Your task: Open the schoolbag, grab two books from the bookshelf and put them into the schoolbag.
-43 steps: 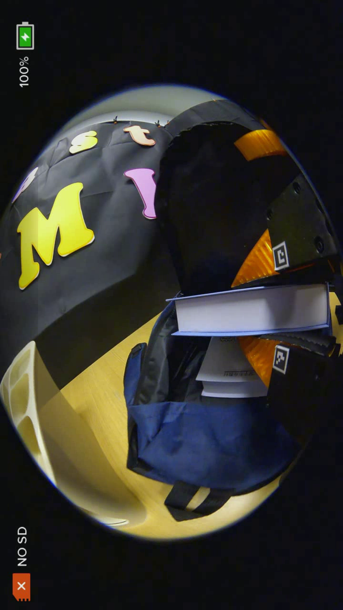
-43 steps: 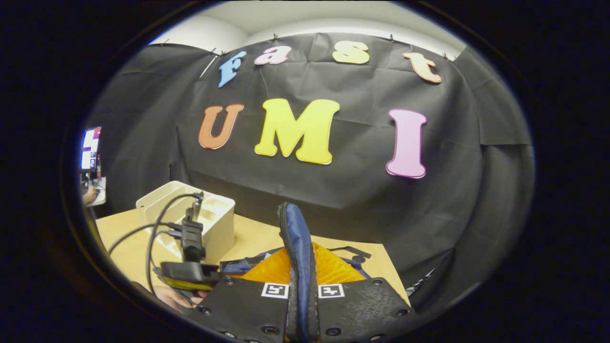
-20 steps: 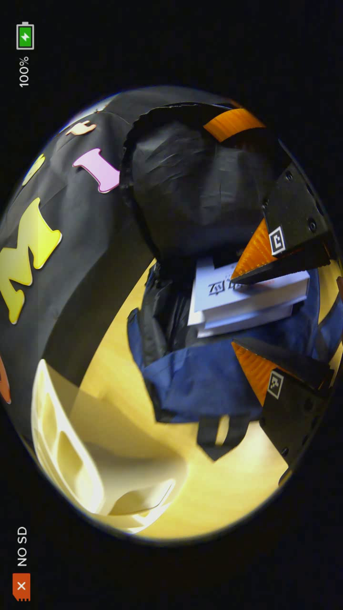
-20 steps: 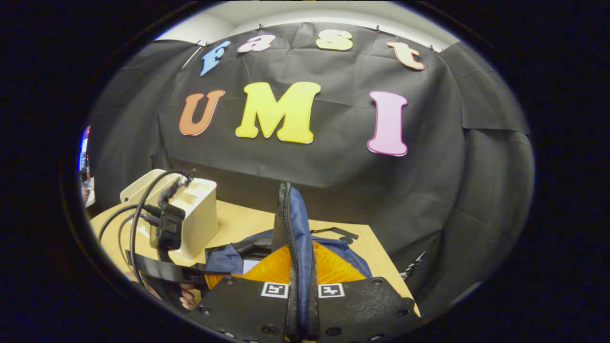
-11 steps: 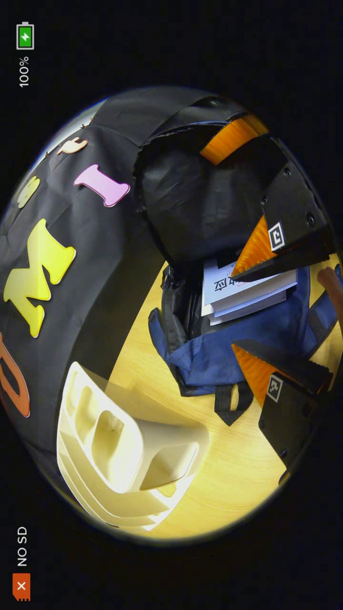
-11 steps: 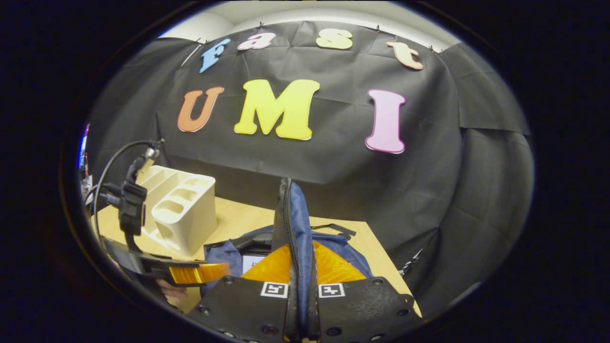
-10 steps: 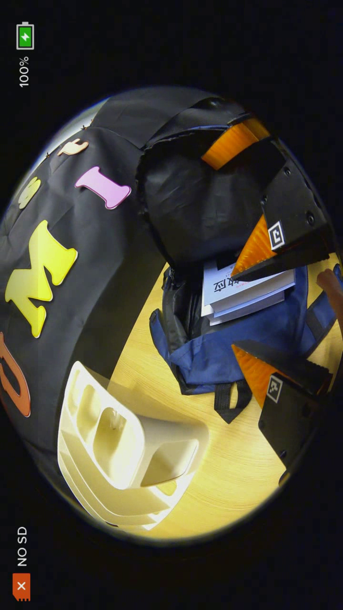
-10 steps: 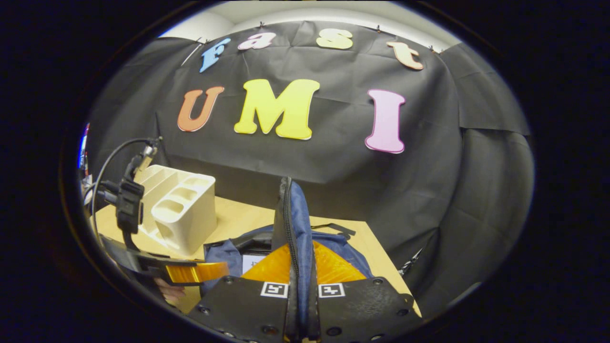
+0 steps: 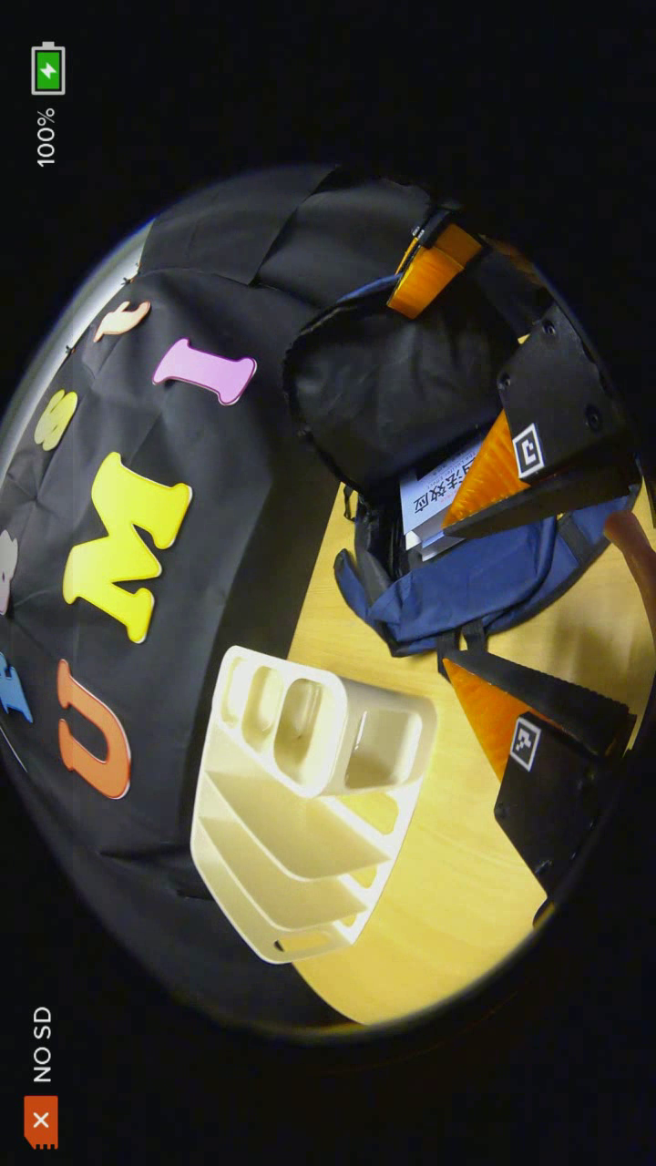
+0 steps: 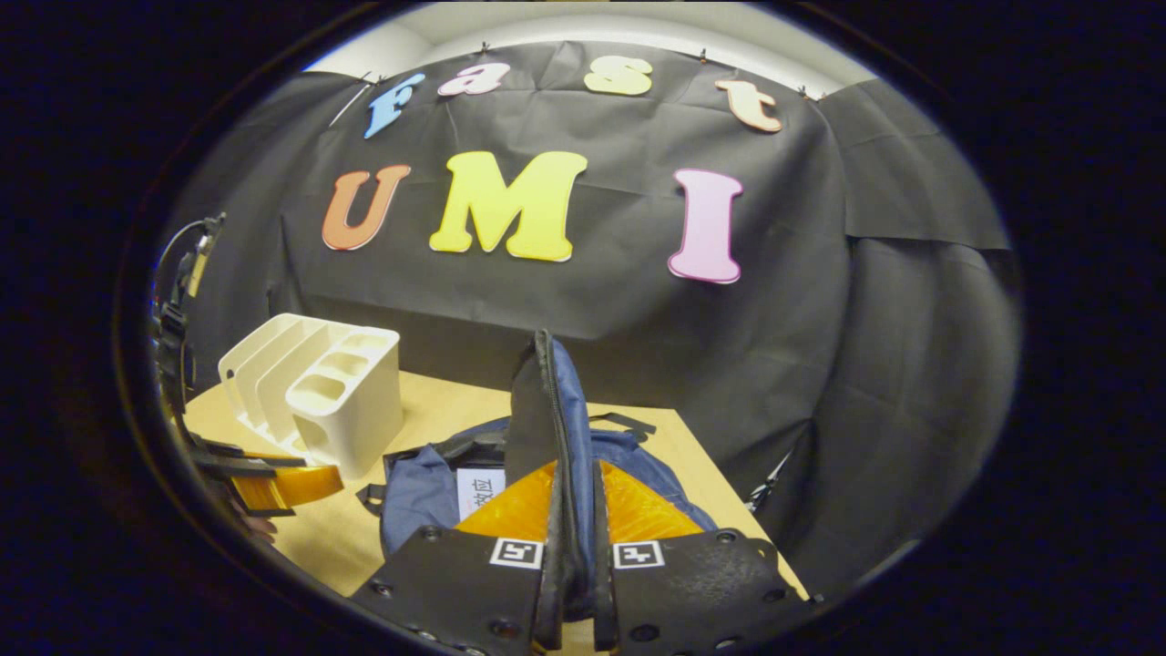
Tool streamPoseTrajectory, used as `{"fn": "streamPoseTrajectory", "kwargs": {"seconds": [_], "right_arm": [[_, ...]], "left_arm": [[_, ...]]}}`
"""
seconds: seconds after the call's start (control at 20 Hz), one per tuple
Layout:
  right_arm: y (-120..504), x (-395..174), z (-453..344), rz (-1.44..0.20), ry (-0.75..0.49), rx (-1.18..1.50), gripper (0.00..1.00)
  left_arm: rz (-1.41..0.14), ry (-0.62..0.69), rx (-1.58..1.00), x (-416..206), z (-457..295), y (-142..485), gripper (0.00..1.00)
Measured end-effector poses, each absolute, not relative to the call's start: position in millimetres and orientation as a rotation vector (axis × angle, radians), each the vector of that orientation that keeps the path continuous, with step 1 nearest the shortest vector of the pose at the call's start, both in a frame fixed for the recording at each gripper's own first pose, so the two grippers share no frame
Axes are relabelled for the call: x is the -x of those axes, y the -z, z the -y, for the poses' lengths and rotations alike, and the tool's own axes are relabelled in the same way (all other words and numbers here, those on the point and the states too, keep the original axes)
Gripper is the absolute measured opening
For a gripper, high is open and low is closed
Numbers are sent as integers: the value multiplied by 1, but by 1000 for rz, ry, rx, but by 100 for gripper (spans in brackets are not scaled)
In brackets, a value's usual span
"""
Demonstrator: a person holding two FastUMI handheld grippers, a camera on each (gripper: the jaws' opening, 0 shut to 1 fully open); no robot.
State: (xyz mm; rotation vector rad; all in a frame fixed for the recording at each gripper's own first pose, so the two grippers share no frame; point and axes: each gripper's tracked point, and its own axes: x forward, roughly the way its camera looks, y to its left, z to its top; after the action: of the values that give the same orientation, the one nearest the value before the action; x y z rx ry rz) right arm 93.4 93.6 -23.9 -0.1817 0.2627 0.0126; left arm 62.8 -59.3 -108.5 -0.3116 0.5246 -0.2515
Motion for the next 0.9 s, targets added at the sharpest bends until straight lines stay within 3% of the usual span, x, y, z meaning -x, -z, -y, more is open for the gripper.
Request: {"fn": "streamPoseTrajectory", "kwargs": {"seconds": [0.2,0.4,0.8,0.85,0.9], "right_arm": [[16,-69,-93,-246,3,178,13],[9,-44,-94,-223,8,197,8],[-14,44,-85,-114,38,182,8],[-19,57,-82,-89,41,169,19],[-22,71,-85,-69,28,162,18]], "left_arm": [[-398,280,301,-36,41,69,81],[-299,239,251,-15,12,43,81],[-123,165,134,66,-33,-12,81],[-116,152,117,74,-37,-14,81],[-113,140,100,80,-43,-16,82]]}}
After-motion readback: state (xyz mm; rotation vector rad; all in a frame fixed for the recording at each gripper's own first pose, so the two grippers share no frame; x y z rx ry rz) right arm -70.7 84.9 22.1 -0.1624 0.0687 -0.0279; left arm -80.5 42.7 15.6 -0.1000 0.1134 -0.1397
